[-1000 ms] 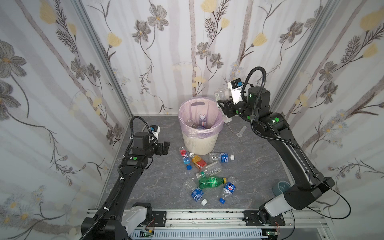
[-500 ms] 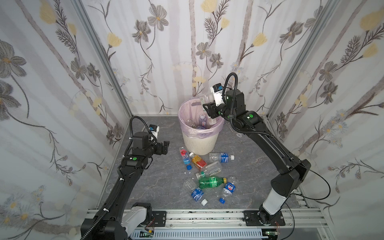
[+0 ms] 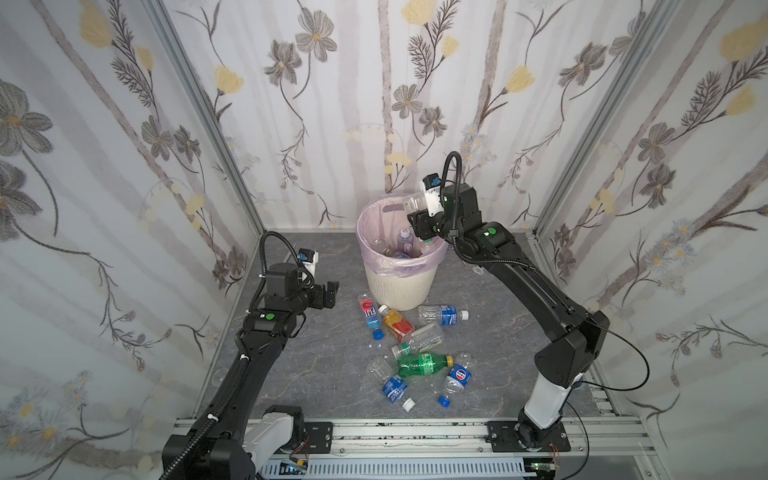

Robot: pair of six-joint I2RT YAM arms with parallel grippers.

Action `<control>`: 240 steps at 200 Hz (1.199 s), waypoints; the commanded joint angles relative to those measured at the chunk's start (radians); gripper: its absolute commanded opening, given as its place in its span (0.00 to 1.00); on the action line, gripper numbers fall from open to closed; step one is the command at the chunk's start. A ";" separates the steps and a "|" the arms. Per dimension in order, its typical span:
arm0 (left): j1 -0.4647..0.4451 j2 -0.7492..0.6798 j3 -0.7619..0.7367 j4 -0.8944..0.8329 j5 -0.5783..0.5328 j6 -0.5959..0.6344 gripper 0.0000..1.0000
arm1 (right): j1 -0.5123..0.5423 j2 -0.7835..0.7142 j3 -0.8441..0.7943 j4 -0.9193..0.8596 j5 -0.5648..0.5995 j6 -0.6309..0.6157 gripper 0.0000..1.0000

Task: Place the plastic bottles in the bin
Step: 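Lower the clear square bottle into the bin and open the right gripper, then withdraw the right gripper from the bin and move it toward the pile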

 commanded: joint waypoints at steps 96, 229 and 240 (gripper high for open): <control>0.000 -0.007 0.007 0.030 0.005 -0.012 0.98 | 0.001 -0.070 0.005 -0.033 0.044 -0.061 0.77; 0.000 0.002 -0.005 0.031 0.030 0.008 0.98 | -0.102 -0.613 -0.659 0.085 -0.062 -0.173 0.93; 0.000 0.008 -0.003 0.030 0.034 0.008 0.98 | -0.122 -0.659 -0.729 0.101 -0.101 -0.161 0.95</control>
